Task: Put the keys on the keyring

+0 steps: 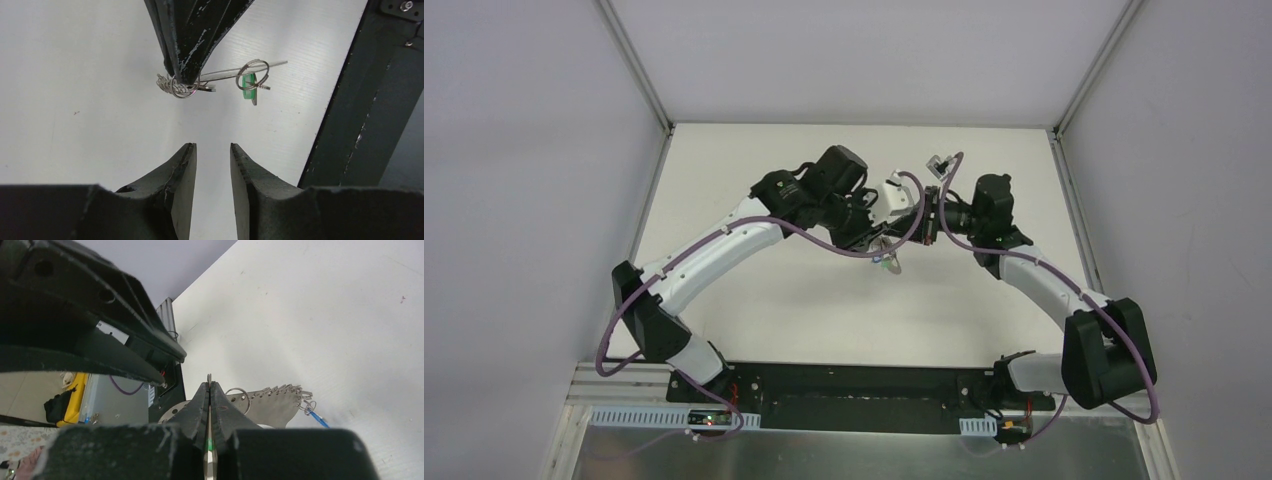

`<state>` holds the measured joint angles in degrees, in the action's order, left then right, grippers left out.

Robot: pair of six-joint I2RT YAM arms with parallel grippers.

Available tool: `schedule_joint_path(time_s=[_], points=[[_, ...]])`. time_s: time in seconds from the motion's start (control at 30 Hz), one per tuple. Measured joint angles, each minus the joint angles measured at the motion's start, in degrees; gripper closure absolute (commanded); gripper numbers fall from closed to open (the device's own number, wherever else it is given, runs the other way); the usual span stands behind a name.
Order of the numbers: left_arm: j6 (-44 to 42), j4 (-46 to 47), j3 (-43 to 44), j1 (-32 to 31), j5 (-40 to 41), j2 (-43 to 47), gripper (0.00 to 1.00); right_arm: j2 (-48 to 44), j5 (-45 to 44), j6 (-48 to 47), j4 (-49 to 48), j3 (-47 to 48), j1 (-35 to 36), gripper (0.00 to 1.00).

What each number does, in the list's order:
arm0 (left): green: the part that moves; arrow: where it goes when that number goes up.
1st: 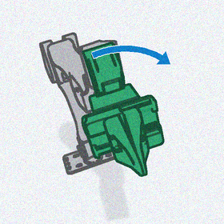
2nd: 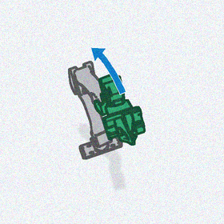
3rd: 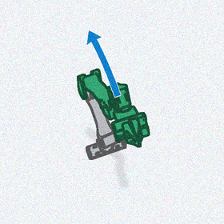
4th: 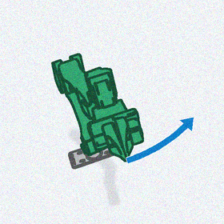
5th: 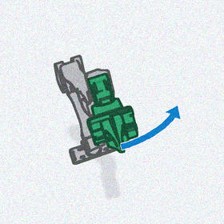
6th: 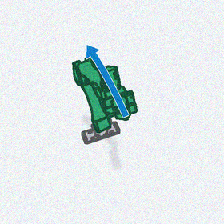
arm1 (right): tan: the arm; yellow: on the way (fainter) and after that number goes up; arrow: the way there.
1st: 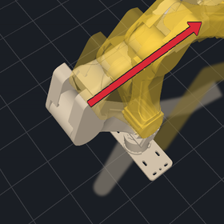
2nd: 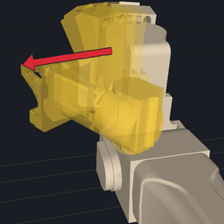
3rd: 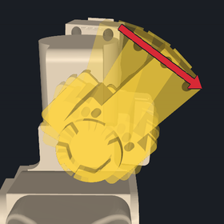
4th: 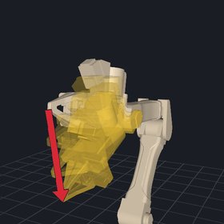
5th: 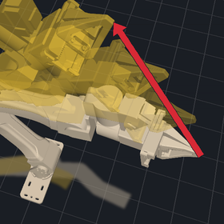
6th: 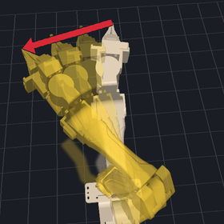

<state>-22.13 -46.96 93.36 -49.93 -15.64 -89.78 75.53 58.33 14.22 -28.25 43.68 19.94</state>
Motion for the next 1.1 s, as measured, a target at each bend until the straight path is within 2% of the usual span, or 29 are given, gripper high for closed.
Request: schedule_joint_path(time_s=[0.2, 0.37, 0.6, 0.7, 0.97, 1.1], points=[[2.3, 0.0, -0.1, 3.0, -5.7, 0.7, 0.67, -0.7, 3.8, -1.3, -1.9, 0.0, 0.0, 1.0], [7.3, 1.1, 1.3, 5.7, -12.2, -1.0, 0.66, -1.1, 6.4, -1.8, -3.2, -0.8, 0.0, 1.0], [13.2, 4.5, 1.3, 7.9, -20.6, -3.0, 0.67, -1.2, 8.7, 1.4, -9.7, -2.8, 0.0, 1.0], [14.4, 5.4, 1.3, 7.9, -22.4, -3.7, 0.71, -1.2, 9.1, 2.9, -12.1, -2.9, 0.0, 1.0], [15.7, 6.2, 1.3, 8.0, -25.5, -4.1, 0.91, -1.2, 10.2, 4.3, -14.0, -3.2, 0.0, 1.0], [15.6, 6.2, 1.3, 8.0, -26.1, -4.2, 0.92, -1.3, 10.7, 4.5, -14.3, -3.3, 0.0, 1.0]])
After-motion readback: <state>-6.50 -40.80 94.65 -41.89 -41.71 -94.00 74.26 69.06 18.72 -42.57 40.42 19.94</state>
